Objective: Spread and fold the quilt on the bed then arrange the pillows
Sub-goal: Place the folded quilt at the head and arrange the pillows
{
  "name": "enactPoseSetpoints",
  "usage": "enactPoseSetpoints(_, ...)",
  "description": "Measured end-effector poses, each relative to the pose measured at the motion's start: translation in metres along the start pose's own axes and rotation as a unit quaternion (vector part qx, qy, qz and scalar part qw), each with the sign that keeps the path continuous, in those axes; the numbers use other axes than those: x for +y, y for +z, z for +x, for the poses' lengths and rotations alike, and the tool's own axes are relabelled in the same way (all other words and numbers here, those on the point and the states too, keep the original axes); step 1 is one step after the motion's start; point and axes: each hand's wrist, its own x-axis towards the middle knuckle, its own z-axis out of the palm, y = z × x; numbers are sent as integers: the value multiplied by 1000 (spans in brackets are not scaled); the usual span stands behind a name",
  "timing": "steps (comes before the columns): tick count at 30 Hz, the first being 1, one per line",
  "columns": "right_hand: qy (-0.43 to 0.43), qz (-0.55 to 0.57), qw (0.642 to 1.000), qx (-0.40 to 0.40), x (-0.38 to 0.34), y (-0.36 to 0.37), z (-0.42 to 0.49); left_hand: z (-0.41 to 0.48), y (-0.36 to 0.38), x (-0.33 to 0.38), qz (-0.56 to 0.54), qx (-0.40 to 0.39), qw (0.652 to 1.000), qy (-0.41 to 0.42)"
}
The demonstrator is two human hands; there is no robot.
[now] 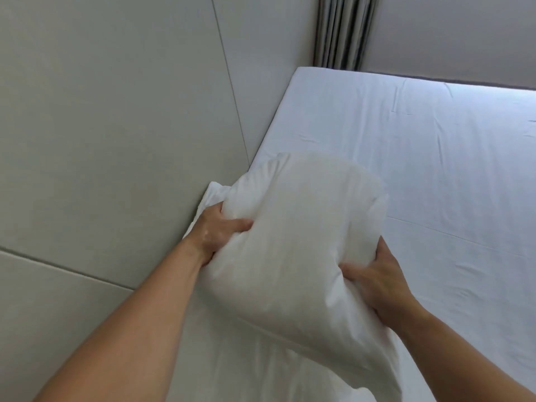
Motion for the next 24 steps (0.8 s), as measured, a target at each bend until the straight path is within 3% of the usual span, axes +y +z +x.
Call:
enactPoseSetpoints(6, -75, -24, 997, 27, -33, -15, -81, -113, -29, 10, -6, 93, 987, 127)
enactPoseSetpoints(10, -88, -11, 996, 3, -15, 2, -142, -194, -70, -9, -85, 138, 981, 109)
enactPoseSetpoints(13, -106, -41, 993, -28, 18, 33, -169, -225, -105, -43, -41, 137, 989, 35)
enactPoseSetpoints(17, 21, -67, 985, -156, 71, 66, -169, -218, -126, -111, 120, 112, 981, -100)
enactPoseSetpoints(20, 139, -58, 975, -161, 93, 63, -151, -200, -118, -139, 174, 54, 971, -157)
enactPoseSetpoints(24, 155, 1, 982, -108, 76, 57, -112, -149, -98, -135, 258, 71, 961, -69)
